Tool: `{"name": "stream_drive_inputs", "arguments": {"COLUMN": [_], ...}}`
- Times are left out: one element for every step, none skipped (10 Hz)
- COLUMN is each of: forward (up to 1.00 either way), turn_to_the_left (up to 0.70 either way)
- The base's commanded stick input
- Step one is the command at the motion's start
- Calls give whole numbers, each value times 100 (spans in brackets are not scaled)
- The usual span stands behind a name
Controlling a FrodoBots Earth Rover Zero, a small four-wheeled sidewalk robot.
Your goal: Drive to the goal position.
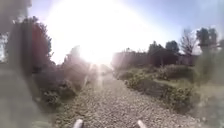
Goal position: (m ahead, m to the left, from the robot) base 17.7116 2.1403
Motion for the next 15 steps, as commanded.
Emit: {"name": "stream_drive_inputs", "arguments": {"forward": [50, 50, 50, 50, 50, 50, 50, 50, 50, 50, 50, 50, 50, 50, 50], "turn_to_the_left": [0, 0, 0, 0, 0, 0, 0, 0, 0, 0, 0, 0, 0, 0, 0]}}
